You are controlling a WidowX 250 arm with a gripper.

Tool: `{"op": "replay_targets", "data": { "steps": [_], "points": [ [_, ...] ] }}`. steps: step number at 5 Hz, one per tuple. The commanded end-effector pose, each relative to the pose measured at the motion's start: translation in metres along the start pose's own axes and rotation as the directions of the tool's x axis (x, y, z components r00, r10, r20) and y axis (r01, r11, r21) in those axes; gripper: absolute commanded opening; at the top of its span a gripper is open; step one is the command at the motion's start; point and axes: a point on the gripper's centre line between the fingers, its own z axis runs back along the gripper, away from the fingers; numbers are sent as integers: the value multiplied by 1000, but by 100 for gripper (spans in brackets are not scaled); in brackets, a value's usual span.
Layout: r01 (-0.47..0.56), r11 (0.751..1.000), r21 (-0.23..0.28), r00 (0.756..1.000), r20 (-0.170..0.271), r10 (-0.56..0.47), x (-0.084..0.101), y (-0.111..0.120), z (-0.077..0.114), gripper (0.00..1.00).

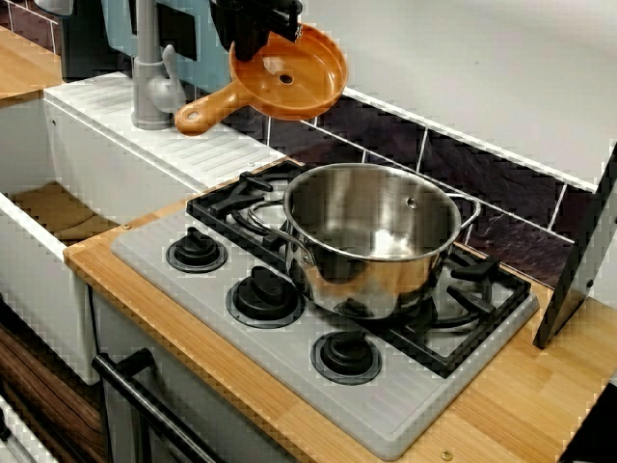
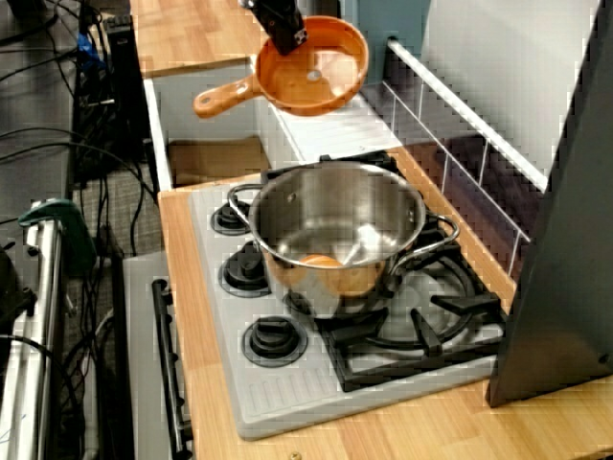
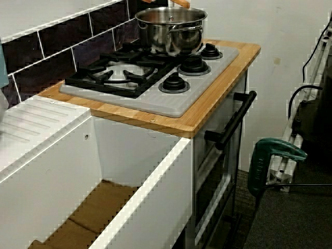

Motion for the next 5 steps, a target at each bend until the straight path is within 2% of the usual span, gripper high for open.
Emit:
{"op": "replay_targets", "data": {
  "steps": [1, 2, 4, 5],
  "points": [
    [-38, 996, 76, 986, 165, 25, 5, 1, 29, 0],
    [-41, 995, 95, 979, 200, 21, 5, -1, 31, 0],
    [-40, 998, -51, 999, 8, 40, 15, 17, 17, 0],
    [-31, 993, -112, 998, -54, 25, 16, 22, 3, 0]
  ]
}}
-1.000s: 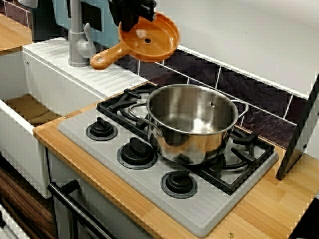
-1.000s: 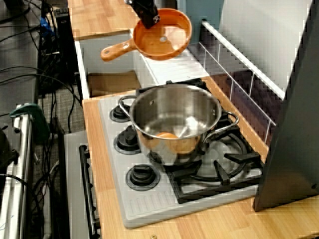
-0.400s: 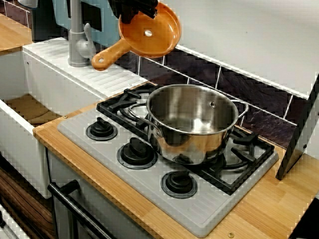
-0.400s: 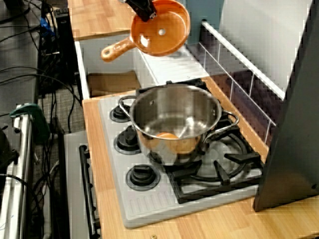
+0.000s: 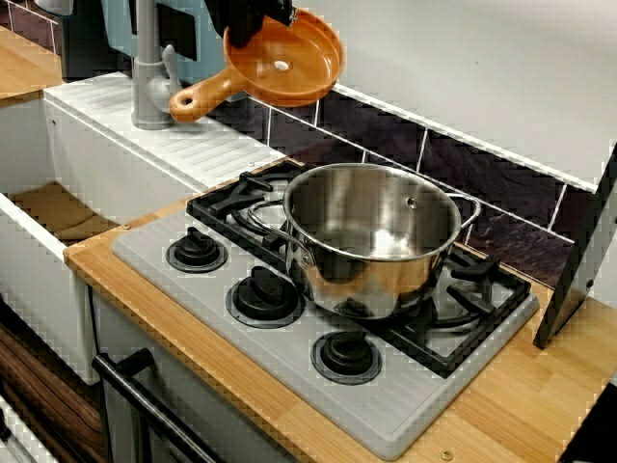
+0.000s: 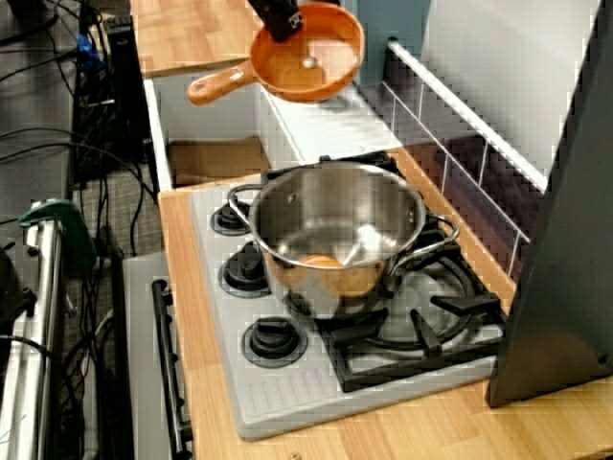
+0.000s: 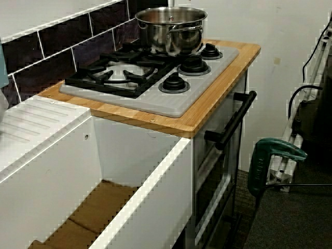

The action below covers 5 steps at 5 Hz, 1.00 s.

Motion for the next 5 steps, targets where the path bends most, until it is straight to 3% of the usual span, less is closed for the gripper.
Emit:
{"op": "replay_targets", "data": {
  "steps": [1, 3, 4, 5],
  "points": [
    [-9, 995, -103, 999, -48, 4, 9, 16, -22, 0],
    [-12, 977, -214, 987, -160, -23, -2, 10, -56, 0],
    [0, 976, -219, 980, -192, -43, -10, 0, -73, 0],
    [11, 980, -200, 980, -192, -50, -16, -7, -86, 0]
  ]
}}
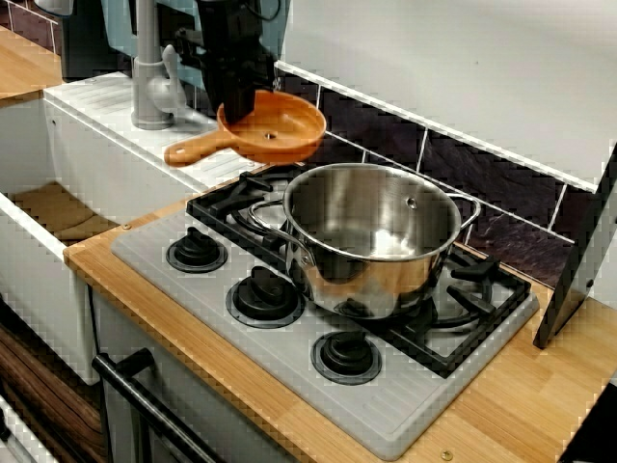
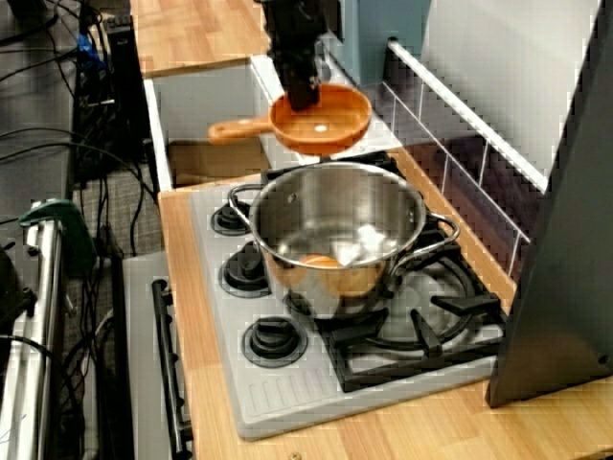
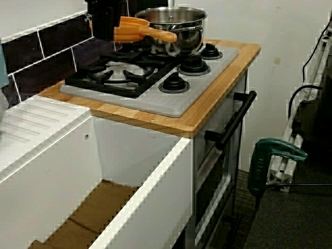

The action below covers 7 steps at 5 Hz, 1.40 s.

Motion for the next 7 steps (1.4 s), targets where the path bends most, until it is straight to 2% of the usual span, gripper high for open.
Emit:
{"op": "replay_targets", "data": {
  "steps": [1, 3, 5, 6, 7],
  "points": [
    [9, 999, 37, 999, 40, -11, 1, -10, -18, 0],
    [17, 998, 56, 999, 31, -19, 0, -14, -29, 0],
    [35, 997, 66, 999, 28, -37, -7, -17, -31, 0],
    [39, 995, 95, 999, 27, -42, -10, -18, -33, 0],
    [43, 995, 89, 999, 25, -46, -10, -16, -30, 100]
  ]
}}
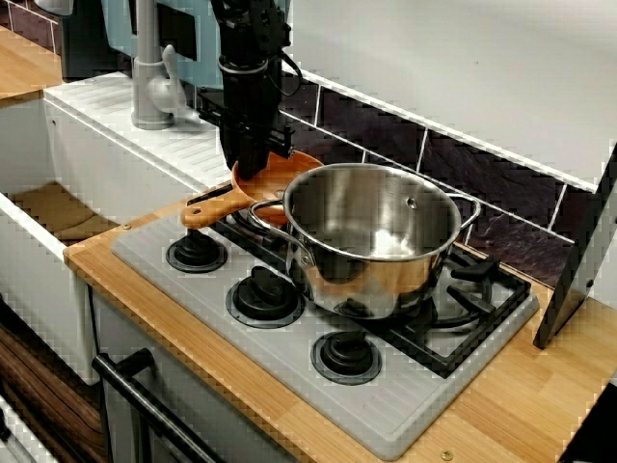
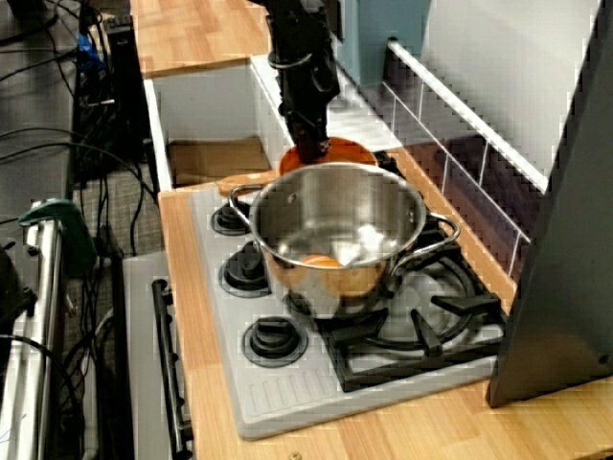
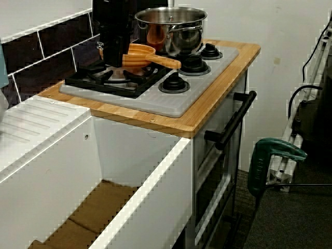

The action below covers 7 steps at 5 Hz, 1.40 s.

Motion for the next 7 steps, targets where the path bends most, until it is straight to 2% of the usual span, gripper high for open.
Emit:
{"op": "replay_targets", "data": {
  "steps": [1, 2, 4, 5, 7],
  "points": [
    [4, 1000, 0, 999, 43, -4, 1, 3, 16, 100],
    [-3, 1000, -8, 999, 49, 3, 0, 7, 20, 100],
    [-37, 998, -58, 997, 73, 41, -5, 15, 42, 100],
    [-32, 997, -73, 997, 69, 37, -11, 19, 47, 100],
    [53, 994, -94, 993, 114, -42, -37, 17, 55, 100]
  ]
}}
